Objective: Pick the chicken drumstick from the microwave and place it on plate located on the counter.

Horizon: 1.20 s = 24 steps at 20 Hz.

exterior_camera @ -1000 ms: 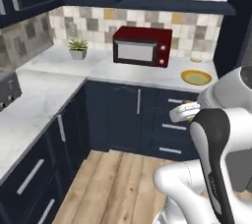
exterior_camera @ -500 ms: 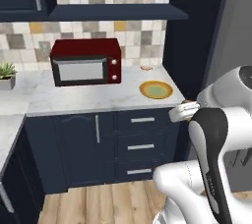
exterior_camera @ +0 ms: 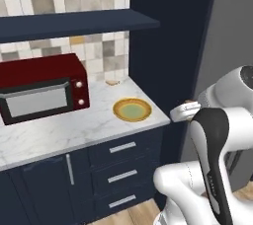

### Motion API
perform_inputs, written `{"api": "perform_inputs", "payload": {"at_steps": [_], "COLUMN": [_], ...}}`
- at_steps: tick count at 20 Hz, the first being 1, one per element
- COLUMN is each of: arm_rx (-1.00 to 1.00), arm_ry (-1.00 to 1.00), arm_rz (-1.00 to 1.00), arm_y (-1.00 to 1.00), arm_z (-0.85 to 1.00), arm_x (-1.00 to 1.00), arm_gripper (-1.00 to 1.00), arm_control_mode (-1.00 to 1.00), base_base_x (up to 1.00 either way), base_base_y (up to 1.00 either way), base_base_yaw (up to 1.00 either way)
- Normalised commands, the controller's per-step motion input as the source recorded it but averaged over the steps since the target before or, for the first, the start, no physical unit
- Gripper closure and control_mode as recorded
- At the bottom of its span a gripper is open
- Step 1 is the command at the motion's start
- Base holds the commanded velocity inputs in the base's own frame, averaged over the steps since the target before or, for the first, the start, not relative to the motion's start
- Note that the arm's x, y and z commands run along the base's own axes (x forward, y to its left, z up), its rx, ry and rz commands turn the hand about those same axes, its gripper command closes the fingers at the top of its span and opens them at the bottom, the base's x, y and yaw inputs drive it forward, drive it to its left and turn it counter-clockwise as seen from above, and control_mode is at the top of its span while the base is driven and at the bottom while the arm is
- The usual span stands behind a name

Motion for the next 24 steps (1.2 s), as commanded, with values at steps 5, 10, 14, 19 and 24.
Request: {"api": "perform_inputs", "payload": {"at_steps": [5, 10, 14, 19, 24], "arm_rx": [0.00, 0.00, 0.00, 0.00, 0.00], "arm_ry": [0.00, 0.00, 0.00, 0.00, 0.04], "arm_rz": [0.00, 0.00, 0.00, 0.00, 0.00], "arm_y": [0.00, 0.00, 0.00, 0.00, 0.00], "arm_z": [0.00, 0.00, 0.00, 0.00, -0.12], "arm_x": [0.00, 0.00, 0.00, 0.00, 0.61], "arm_gripper": [1.00, 1.00, 1.00, 1.00, 1.00], "arm_control_mode": [1.00, 1.00, 1.00, 1.00, -1.00], "base_base_x": [0.62, 0.63, 0.47, 0.27, 0.00], "base_base_y": [0.36, 0.14, 0.12, 0.09, 0.00], "base_base_yaw": [-0.08, 0.01, 0.11, 0.11, 0.00]}}
